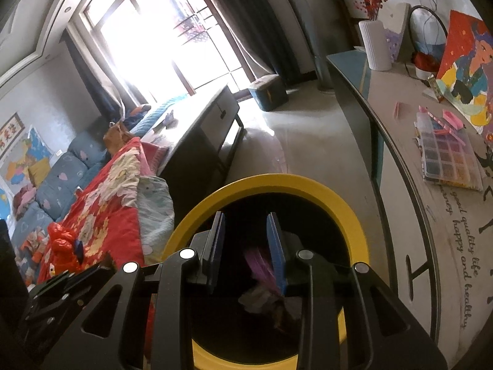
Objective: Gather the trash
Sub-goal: 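Open both tools to drop the wrappers into the bin, then move both open tools back to the trash on the bed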
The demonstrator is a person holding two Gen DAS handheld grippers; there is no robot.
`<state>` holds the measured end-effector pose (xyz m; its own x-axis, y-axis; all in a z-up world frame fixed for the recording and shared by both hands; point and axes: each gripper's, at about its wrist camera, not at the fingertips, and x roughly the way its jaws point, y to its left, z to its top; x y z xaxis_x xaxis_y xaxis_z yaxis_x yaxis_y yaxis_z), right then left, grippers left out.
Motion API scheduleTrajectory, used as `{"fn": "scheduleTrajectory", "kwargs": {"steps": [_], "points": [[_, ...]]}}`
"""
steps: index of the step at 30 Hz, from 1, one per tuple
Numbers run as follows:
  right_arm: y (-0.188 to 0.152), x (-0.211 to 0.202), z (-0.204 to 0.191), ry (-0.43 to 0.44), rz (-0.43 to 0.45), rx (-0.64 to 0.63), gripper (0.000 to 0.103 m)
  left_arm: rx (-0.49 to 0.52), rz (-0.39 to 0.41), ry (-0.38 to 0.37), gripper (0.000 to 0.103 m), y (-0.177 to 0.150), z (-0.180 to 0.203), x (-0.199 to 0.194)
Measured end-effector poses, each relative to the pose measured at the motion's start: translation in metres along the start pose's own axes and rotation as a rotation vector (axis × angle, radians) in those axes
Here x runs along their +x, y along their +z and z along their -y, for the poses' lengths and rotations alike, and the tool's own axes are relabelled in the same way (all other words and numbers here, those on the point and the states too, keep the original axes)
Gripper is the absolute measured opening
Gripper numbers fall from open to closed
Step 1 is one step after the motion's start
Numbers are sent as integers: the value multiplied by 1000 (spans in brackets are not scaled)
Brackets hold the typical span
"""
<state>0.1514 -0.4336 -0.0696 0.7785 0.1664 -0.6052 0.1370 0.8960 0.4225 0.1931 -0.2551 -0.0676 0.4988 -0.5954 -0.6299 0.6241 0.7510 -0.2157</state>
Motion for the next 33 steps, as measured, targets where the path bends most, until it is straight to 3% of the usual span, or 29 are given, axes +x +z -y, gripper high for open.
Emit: {"fn": "scheduleTrajectory", "kwargs": {"steps": [3, 7, 8, 10, 11, 16, 33], "points": [[0, 1, 4, 2, -7, 5, 28, -6, -6, 1, 17, 1, -3, 6], [0, 1, 7, -6, -2, 14, 34, -25, -6, 2, 50, 0, -7, 7], [0, 0, 6, -9, 2, 13, 38, -31, -2, 2, 53, 0, -8, 6], [0, -1, 5, -16, 9, 12, 49, -47, 4, 6, 69, 0, -10, 4], [0, -2, 4, -20, 13, 10, 54, -55, 8, 4, 71, 0, -11, 2], [0, -6, -3, -25, 28, -7, 60, -83, 44, 30, 90, -2, -18, -16], [0, -20, -45, 6, 68, -92, 69, -164, 146, 131, 92, -8, -39, -73]]}}
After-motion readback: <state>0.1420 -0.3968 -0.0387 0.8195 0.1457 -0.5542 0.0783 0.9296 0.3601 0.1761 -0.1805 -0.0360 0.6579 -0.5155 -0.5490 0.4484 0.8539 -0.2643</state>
